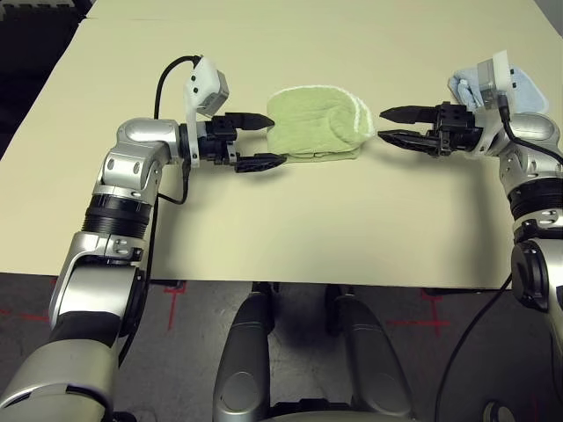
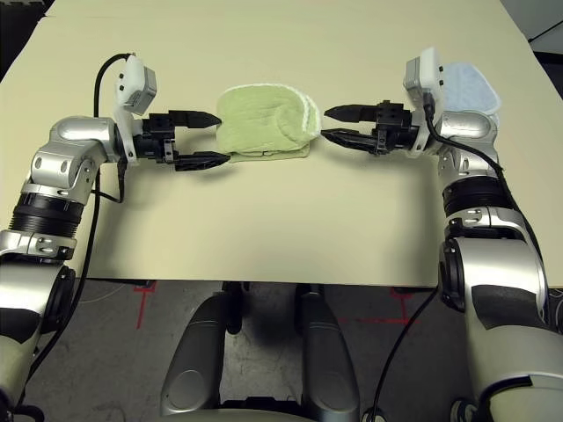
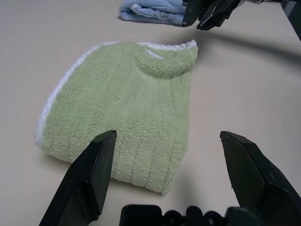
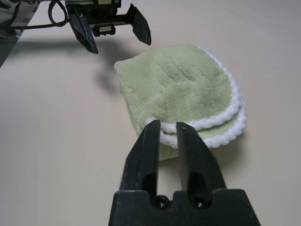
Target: Fold the towel and set it aside.
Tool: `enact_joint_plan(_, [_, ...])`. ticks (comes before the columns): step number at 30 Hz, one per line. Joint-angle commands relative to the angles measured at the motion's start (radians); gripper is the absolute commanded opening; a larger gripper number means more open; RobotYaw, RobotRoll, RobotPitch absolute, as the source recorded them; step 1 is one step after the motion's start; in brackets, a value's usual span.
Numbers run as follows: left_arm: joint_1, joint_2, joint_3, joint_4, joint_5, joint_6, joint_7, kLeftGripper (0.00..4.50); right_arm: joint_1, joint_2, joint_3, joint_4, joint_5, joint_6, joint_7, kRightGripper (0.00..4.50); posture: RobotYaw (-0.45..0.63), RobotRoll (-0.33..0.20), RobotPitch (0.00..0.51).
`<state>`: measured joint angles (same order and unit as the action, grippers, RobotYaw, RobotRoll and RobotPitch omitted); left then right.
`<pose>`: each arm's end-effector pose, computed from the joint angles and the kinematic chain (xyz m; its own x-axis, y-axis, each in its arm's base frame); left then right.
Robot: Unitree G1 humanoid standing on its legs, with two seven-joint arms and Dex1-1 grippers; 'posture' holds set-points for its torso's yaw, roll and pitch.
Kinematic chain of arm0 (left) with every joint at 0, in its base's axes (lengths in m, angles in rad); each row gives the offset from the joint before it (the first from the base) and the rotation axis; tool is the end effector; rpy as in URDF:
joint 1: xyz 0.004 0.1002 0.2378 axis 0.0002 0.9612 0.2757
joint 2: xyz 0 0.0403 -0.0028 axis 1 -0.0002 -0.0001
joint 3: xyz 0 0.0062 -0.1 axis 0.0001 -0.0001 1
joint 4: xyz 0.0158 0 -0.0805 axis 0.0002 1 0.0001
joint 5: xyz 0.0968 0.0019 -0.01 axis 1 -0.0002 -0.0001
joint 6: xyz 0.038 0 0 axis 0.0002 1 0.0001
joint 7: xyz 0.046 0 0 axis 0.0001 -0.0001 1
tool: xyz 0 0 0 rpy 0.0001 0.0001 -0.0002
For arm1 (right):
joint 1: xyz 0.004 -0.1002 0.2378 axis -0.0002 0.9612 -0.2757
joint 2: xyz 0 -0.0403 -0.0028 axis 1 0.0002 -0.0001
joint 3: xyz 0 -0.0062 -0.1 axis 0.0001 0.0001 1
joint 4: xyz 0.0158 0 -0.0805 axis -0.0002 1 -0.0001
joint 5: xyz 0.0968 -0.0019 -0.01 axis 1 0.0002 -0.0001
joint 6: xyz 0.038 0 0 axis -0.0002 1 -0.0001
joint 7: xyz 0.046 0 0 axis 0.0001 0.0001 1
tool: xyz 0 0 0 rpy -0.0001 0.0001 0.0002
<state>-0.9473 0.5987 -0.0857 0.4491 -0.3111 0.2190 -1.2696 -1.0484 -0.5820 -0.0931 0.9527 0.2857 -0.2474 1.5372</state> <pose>0.3288 0.2186 0.2447 0.3438 -0.9247 -0.1635 0.8988 0.2737 0.3424 0.3396 -0.2660 0.2277 0.2939 0.9550 -0.0388 -0.8669 0.2493 -0.4317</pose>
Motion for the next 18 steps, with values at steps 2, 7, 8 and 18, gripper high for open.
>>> enact_joint_plan(2, [0.022,-0.001,0.002,-0.002,0.020,-0.051,-0.015,4.50,0.017,-0.011,-0.001,-0.011,-0.004,-0.008,0.017,0.01,0.06,0.000,0.293])
enact_joint_plan(7, [0.012,-0.003,0.011,0.011,0.016,-0.051,-0.013,4.12,0.017,-0.009,-0.001,-0.018,-0.003,0.000,0.015,0.00,0.06,0.000,0.293])
enact_joint_plan(8, [0.011,-0.004,0.014,0.012,0.014,-0.052,-0.011,3.95,0.017,-0.008,-0.001,-0.019,-0.003,0.001,0.014,0.00,0.06,0.000,0.293])
enact_joint_plan(18, [-0.029,-0.036,0.057,0.066,0.007,-0.075,0.019,0.39,-0.003,0.004,-0.003,-0.012,-0.003,0.005,-0.004,0.00,0.06,0.000,0.293])
